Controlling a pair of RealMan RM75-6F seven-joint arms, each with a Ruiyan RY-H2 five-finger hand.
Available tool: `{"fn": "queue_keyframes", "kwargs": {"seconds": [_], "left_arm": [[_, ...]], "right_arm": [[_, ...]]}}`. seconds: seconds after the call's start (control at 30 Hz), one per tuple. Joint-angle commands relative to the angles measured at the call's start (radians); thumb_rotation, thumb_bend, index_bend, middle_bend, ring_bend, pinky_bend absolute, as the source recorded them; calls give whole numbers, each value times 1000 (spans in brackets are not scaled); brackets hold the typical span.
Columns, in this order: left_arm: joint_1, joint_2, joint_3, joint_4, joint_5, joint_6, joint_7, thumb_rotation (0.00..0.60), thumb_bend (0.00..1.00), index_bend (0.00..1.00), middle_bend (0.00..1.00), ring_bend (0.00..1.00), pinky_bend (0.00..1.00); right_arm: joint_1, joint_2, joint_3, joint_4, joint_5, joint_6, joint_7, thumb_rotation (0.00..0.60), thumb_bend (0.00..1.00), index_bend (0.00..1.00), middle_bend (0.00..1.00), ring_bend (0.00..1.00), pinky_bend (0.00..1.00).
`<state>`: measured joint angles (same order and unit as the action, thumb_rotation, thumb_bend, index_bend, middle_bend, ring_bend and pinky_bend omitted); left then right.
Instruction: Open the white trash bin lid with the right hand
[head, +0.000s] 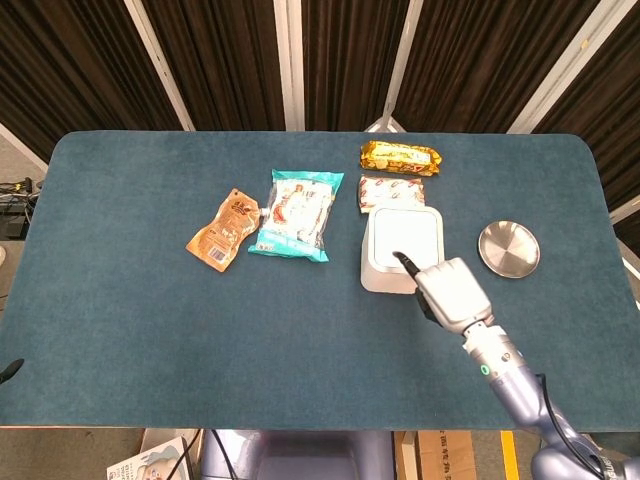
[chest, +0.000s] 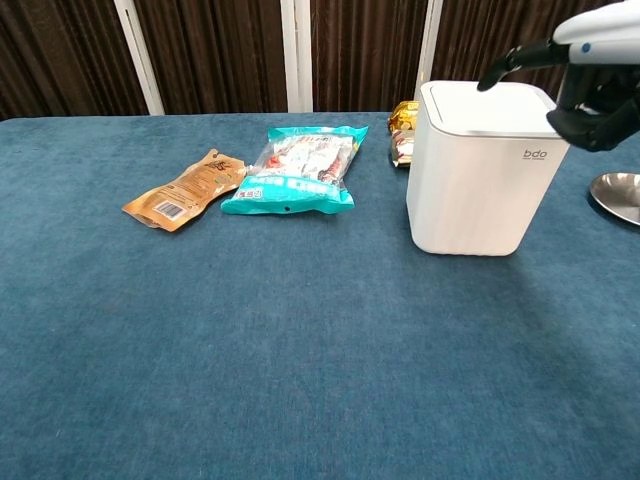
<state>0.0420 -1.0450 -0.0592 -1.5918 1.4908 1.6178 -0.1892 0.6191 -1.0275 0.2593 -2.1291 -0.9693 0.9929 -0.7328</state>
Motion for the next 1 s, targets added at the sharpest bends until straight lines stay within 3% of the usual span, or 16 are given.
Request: {"fn": "queue_keyframes", "kwargs": {"seconds": [0.03,0.47,1.0], "left_arm": [[0,0,-1,2,-1,0,-4,600,4,188,107,0,142],[0,0,-2,3,-2,0,-6,600,4,188,107,0,142],[0,-1,-3,-2,-3,-1,2,600,5,188,107,0,142]], "right_arm": [[27,-15,-16,-4,44,-2,-31,600,687,206,866,864,829],[72,-27,-45,27,132,19,-34,600,687,221,866,864,829],[92,-3,-83,53,154,14,17,600,687,240,866,864,829]]}}
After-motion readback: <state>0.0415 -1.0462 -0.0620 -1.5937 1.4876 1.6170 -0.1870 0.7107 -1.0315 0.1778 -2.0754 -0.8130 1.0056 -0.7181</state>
